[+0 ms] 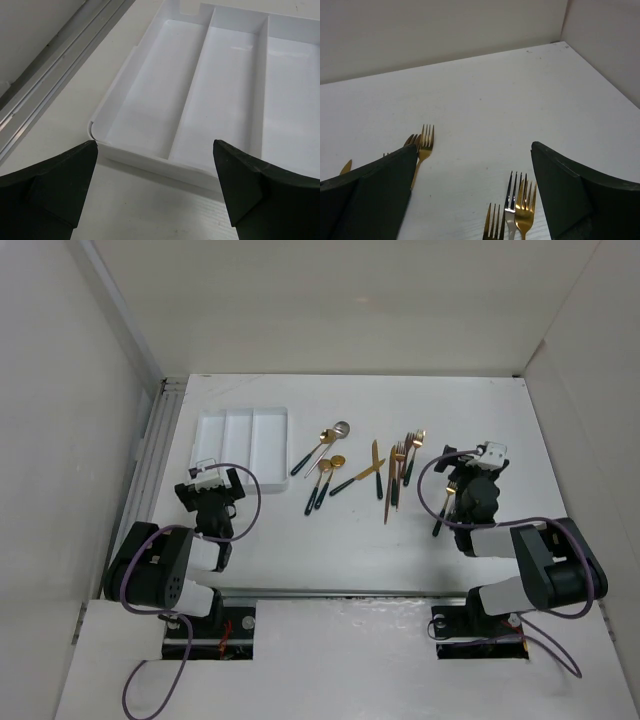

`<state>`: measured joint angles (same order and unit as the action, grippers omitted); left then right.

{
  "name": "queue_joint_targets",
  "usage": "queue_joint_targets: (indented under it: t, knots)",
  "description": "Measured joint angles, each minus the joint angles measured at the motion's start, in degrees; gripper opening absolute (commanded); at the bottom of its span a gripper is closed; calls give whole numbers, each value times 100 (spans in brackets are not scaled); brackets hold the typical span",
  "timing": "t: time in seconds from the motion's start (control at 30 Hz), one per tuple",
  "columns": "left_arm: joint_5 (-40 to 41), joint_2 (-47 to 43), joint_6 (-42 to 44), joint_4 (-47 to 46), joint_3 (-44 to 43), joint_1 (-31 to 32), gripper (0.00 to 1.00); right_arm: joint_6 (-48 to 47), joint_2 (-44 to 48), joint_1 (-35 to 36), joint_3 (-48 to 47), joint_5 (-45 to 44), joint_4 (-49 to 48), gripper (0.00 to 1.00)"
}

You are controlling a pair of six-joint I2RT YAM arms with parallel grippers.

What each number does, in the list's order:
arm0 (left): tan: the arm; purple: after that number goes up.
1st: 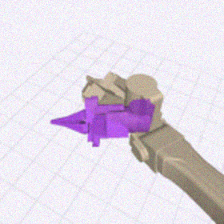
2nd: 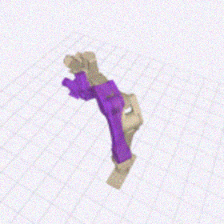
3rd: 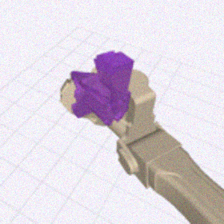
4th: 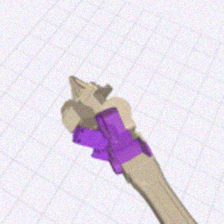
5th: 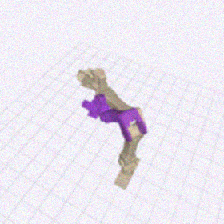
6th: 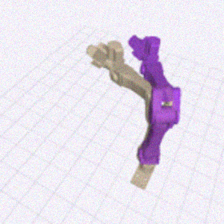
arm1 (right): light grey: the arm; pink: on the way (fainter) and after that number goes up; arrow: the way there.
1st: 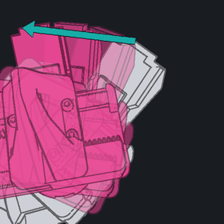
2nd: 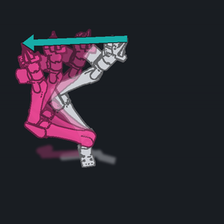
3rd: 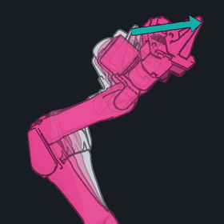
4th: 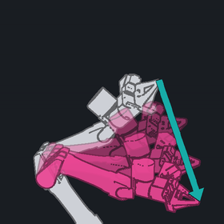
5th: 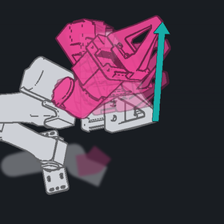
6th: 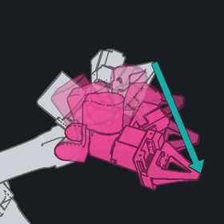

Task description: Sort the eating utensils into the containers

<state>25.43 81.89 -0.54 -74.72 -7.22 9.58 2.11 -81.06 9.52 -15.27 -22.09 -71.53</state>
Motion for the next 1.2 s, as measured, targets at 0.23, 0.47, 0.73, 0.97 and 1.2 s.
queue_joint_targets:
  t: [0.23, 0.47, 0.73, 0.97, 1.2]
  knots:
    - [-151, 0, 31, 0, 0, -33, 100, -2, 592, 70, -1145, -278, 2065, 100]
    - [-1370, -1860, 581, 1025, 24, -59, 100, -662, 1471, 221, -3060, -179, 3211, 100]
    - [-3635, -1467, 1770, 5412, -5510, 133, 100, -1246, 1117, 306, -4817, -46, 4894, 100]
    - [-4299, 2133, 2420, 9117, -10483, 813, 100, -1353, 1209, 328, -4736, 315, 5845, 100]
    - [-3958, 4321, 2511, 10972, -11189, 1370, 64, -1051, 1937, 332, -4050, 1156, 6334, 82]
